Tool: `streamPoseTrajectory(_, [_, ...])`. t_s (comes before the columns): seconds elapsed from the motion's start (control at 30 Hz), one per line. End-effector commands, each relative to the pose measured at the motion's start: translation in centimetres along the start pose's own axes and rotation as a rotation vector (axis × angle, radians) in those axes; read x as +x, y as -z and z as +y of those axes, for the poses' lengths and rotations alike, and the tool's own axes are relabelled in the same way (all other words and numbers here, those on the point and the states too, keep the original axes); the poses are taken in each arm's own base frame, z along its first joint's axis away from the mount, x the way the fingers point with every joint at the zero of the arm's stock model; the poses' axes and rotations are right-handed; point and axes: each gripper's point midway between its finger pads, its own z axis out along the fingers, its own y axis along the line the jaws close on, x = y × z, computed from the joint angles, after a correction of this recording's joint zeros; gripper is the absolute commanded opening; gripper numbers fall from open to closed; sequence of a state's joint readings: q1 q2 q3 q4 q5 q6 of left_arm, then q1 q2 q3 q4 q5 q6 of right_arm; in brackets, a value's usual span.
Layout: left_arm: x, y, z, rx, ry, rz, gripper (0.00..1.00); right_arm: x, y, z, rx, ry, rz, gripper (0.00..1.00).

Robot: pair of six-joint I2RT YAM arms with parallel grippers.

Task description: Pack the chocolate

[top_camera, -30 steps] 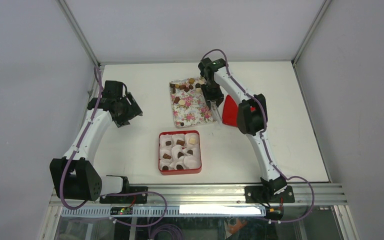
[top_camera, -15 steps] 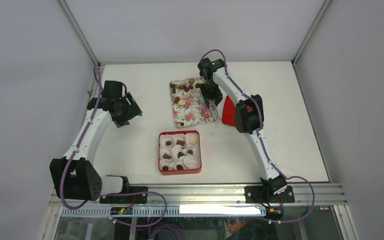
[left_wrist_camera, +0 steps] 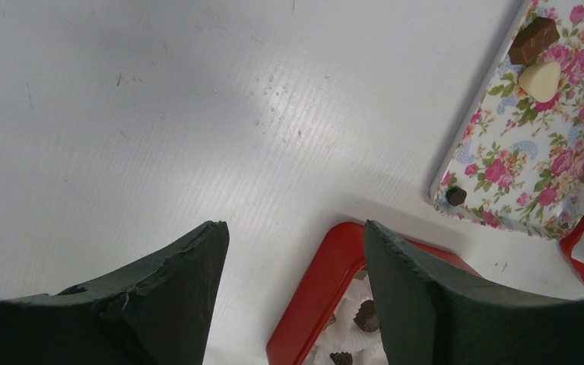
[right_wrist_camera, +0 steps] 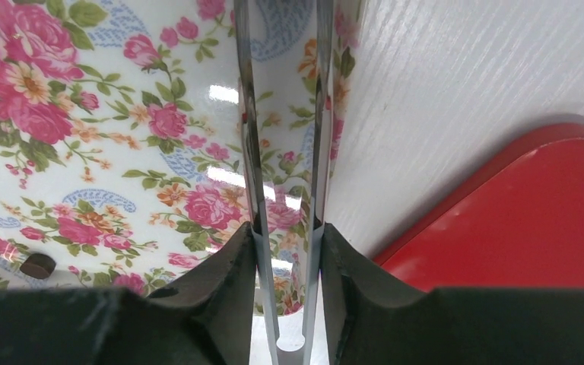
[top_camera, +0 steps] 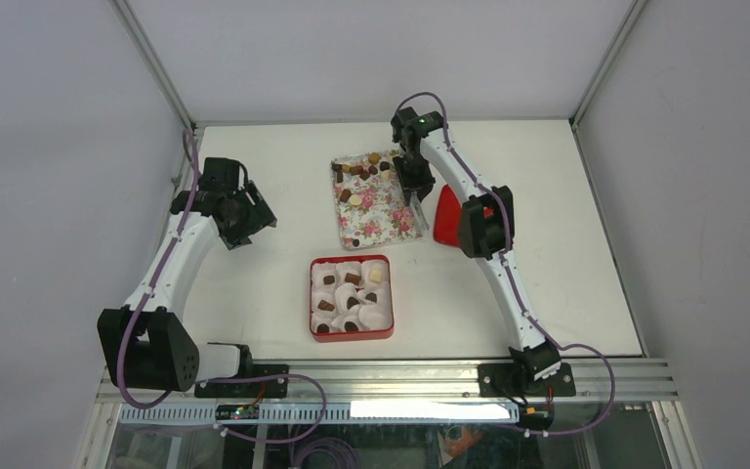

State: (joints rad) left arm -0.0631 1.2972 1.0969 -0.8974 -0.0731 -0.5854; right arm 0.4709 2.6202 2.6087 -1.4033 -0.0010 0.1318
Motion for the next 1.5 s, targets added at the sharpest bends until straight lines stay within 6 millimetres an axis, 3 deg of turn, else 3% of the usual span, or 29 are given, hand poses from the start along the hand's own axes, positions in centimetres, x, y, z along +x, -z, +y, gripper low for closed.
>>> streamPoseTrajectory(0.0, [-1.3,0.4,-0.3,0.012,0.013,-0.040,0.68,-1.0,2.8,0.9,-0.064,0.020,-0.067,0.25])
streamPoseTrajectory(0.13, [-1.6,0.6,-0.5,0.019,0.008,-0.049,0.68,-0.5,4.4,1.3,-0.092,0.031,-0.076,0.11])
streamPoseTrajectory(0.23, [-1.6,0.9,-0.5,0.024,0.006,-0.056,0.68,0.2,6.6,2.0,-0.123,0.051,-0.104,0.09])
streamPoseTrajectory(0.43, [-1.3,0.9,-0.6,0.037,0.015,-0.045,0.68,4.3,11.0,3.7,-0.185,0.106,-0.147,0.06])
streamPoseTrajectory(0.67, [-1.4,1.0,-0.8,0.044,0.016,-0.046,0.68,12.6,14.8,6.5,-0.251,0.217,-0.102,0.05])
streamPoseTrajectory(0.77, [-1.3,0.9,-0.8,0.047,0.018,-0.042,0.68,17.9,15.8,8.8,-0.324,0.340,-0.068,0.05])
streamPoseTrajectory(0.87, [-1.1,0.7,-0.8,0.049,0.021,-0.035,0.68,22.5,15.9,10.1,-0.365,0.402,0.000,0.06])
streamPoseTrajectory(1.07, [-1.0,0.5,-1.1,0.057,0.027,-0.024,0.68,29.1,15.6,11.2,-0.449,0.442,0.201,0.08])
streamPoseTrajectory(1.3, [-0.8,0.3,-1.4,0.073,0.039,-0.012,0.68,32.4,14.5,11.2,-0.431,0.501,0.352,0.08])
streamPoseTrajectory(1.47, [-0.9,0.4,-1.4,0.074,0.037,-0.018,0.68,33.5,13.1,10.8,-0.387,0.492,0.420,0.09])
